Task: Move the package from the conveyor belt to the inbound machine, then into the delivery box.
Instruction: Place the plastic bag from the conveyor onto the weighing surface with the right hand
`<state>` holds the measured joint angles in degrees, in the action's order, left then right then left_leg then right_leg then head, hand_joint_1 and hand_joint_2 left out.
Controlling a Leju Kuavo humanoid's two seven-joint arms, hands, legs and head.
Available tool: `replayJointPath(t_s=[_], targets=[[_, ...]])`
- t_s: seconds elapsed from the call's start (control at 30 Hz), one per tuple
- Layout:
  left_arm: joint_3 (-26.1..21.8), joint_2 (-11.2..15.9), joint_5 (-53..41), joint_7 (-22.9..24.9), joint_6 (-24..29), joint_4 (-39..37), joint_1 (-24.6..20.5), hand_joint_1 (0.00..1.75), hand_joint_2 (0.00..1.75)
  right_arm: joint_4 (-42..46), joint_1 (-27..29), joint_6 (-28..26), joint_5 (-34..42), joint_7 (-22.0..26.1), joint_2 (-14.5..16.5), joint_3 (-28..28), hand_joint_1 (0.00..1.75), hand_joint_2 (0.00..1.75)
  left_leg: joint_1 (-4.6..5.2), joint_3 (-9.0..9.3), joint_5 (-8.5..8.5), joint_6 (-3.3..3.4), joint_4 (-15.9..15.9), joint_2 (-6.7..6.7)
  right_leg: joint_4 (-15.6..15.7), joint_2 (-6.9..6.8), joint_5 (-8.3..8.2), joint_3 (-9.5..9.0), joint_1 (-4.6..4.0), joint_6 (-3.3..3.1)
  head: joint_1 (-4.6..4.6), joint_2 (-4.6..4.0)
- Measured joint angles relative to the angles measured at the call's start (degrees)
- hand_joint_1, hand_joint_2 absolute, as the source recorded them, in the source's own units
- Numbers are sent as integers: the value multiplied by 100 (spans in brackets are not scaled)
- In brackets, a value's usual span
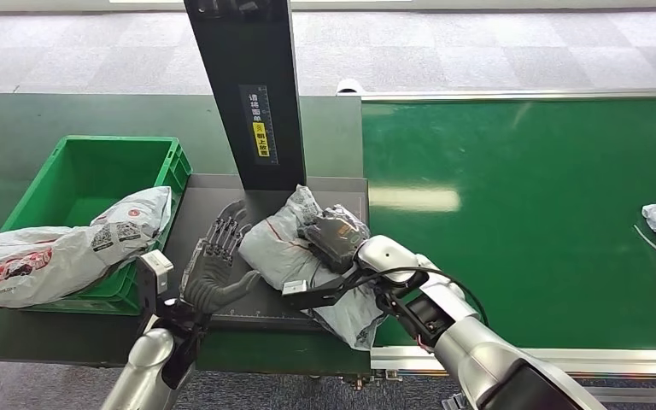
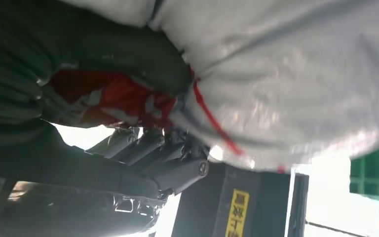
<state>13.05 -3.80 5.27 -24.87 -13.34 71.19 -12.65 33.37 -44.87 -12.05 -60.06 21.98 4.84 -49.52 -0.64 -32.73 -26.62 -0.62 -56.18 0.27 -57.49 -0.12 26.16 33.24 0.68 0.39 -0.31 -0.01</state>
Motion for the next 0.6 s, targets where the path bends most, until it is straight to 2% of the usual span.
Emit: replayJointPath(t_s=[0.2, 0.6], targets=[[4, -13, 2, -27, -48, -64, -32, 0, 175, 582, 387, -497, 1333, 637, -39, 433, 0, 175, 0, -1, -1, -1, 0, -1, 0, 0, 1, 3, 0, 0, -1, 1], [13, -15, 17, -94, -48, -211, -77, 0, 175, 1843, 1257, -489, 2761, 887, -202, 1352, 0, 175, 0, -2, -2, -1, 0, -1, 1, 0, 1, 3, 1, 0, 0, 0]])
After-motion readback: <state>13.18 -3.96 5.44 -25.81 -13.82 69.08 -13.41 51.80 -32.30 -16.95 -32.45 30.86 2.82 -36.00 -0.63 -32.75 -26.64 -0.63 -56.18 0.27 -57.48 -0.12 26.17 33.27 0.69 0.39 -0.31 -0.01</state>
